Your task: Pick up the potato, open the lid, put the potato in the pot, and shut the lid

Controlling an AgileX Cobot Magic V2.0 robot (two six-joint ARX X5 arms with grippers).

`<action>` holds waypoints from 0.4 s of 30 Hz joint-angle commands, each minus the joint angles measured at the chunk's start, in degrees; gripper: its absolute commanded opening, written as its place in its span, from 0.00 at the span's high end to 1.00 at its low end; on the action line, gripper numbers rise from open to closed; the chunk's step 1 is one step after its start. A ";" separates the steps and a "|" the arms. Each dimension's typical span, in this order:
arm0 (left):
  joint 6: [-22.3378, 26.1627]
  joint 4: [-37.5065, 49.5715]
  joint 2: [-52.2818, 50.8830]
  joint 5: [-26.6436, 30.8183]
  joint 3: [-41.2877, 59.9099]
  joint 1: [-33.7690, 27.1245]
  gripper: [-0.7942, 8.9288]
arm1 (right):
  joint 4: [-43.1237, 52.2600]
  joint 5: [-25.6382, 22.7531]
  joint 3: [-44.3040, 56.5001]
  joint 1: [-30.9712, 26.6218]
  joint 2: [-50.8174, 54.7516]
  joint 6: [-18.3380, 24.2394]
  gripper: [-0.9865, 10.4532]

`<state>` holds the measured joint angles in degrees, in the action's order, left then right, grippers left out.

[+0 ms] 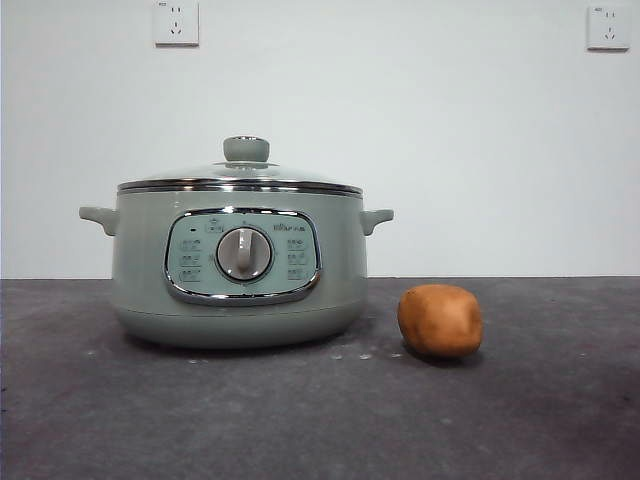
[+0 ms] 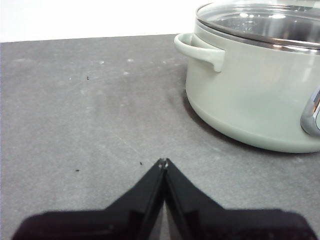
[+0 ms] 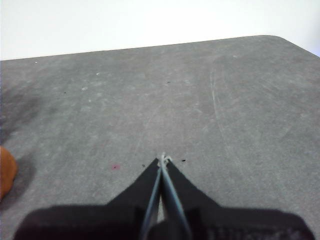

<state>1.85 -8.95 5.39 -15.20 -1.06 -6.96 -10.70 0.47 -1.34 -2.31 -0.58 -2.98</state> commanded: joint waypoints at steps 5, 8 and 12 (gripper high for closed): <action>-1.70 0.20 0.04 -0.22 0.57 -0.13 0.92 | 0.26 0.20 0.52 0.02 0.07 -0.07 0.91; -2.89 0.17 0.20 -0.22 0.57 -0.13 0.92 | 0.26 0.17 0.52 0.02 0.07 -1.97 0.92; -4.85 -0.90 0.74 -0.26 -0.11 -0.11 0.93 | 0.20 0.24 0.28 0.02 0.07 -5.01 0.92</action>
<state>-1.63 -9.58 6.00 -15.22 -1.08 -6.96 -10.72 0.49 -1.34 -2.31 -0.58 -5.76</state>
